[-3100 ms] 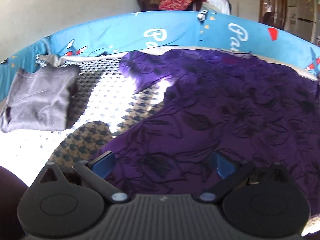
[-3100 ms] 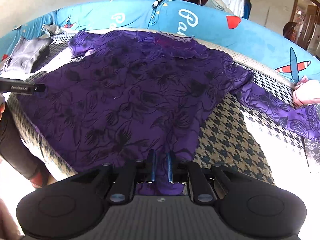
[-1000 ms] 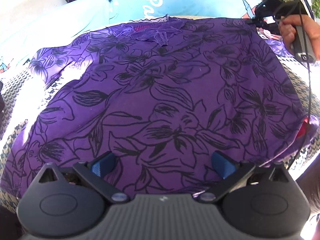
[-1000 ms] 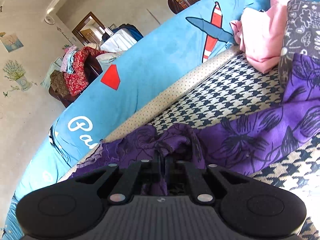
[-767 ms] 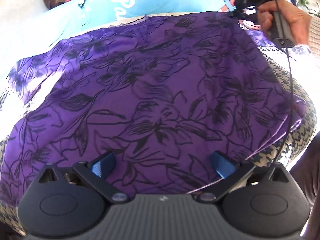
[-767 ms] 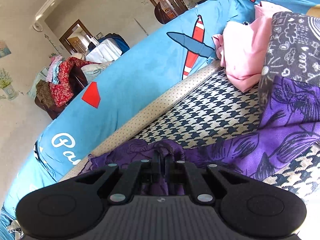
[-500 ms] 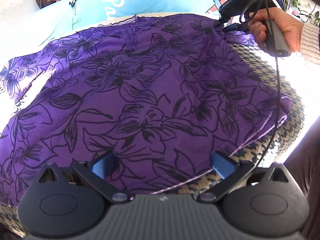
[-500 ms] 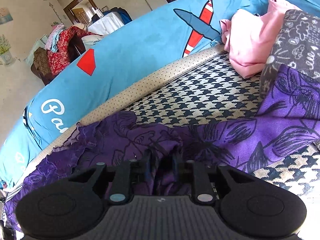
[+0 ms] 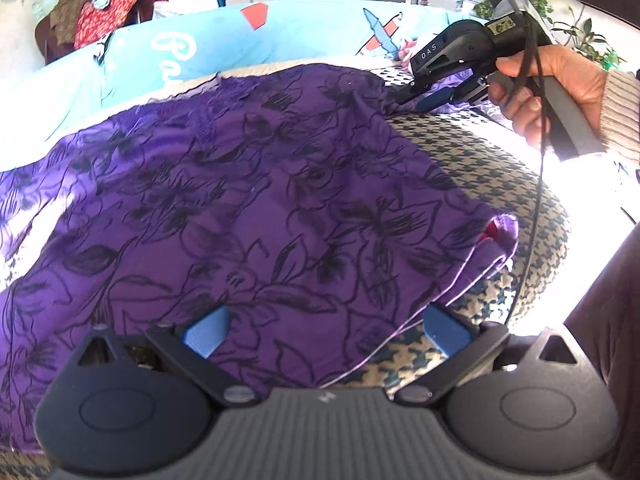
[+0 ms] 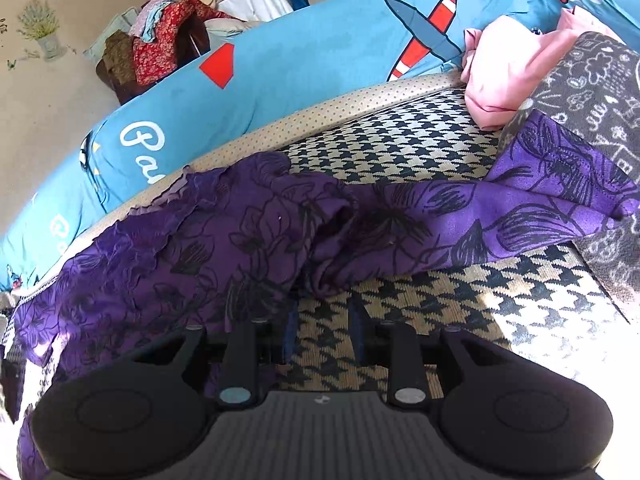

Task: Fold clothes
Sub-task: 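Grasp the purple sleeve with the right tool and pull it outward, then move the right tool to the garment's red-lined hem edge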

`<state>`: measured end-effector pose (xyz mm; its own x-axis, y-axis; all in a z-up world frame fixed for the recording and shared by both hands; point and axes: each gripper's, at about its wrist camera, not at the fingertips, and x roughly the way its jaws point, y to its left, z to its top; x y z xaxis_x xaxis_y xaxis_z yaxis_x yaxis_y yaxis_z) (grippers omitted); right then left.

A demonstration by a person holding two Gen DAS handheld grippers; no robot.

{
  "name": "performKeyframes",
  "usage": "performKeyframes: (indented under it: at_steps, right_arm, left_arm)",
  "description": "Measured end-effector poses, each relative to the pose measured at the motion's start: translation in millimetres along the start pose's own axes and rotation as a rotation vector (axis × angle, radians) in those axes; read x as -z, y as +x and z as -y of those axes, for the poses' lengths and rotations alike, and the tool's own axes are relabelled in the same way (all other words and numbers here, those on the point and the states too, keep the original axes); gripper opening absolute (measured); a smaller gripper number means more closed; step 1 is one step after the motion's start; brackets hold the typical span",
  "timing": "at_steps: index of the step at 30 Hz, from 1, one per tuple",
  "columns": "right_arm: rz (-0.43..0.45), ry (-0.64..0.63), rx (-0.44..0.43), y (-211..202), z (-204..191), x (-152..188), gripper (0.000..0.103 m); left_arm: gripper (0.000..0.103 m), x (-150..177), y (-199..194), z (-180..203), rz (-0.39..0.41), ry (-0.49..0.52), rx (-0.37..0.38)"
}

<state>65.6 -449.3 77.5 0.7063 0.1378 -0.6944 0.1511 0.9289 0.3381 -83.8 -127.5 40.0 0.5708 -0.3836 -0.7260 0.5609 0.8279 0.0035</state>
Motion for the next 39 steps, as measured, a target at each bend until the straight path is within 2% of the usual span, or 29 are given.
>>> performKeyframes:
  at_steps: [4, 8, 10, 19, 23, 27, 33, 36, 39]
  right_arm:
    - [-0.022, -0.067, -0.001, -21, -14, 22, 0.033]
    - [-0.053, -0.133, 0.045, -39, -28, 51, 0.034]
    - [-0.052, -0.146, 0.036, -50, -31, 65, 0.034]
    - [-0.039, -0.059, 0.075, -98, -27, 119, 0.034]
    - [-0.041, -0.028, 0.036, -114, -29, 141, 0.034]
    - [-0.065, -0.072, 0.078, -114, -42, 160, 0.034]
    - [-0.062, -0.149, 0.149, -98, -58, 165, 0.034]
    - [-0.088, -0.162, 0.139, -87, -63, 167, 0.022]
    - [-0.081, -0.195, 0.177, -80, -68, 172, 0.019]
  left_arm:
    - [0.103, -2, 1, 0, 0.000, -0.021, 0.005]
    - [0.103, 0, -1, -4, -0.001, -0.038, 0.000]
    - [0.103, 1, -2, -7, -0.002, -0.047, -0.004]
    - [0.103, 6, -3, -20, -0.004, -0.094, 0.008]
    - [0.103, 8, -4, -22, -0.001, -0.102, 0.019]
    - [0.103, 10, -7, -24, 0.006, -0.108, 0.024]
    - [0.103, 15, -12, -30, 0.013, -0.124, 0.021]
    - [0.103, 17, -14, -35, 0.012, -0.140, 0.017]
    - [0.103, 19, -16, -38, 0.013, -0.151, 0.013]
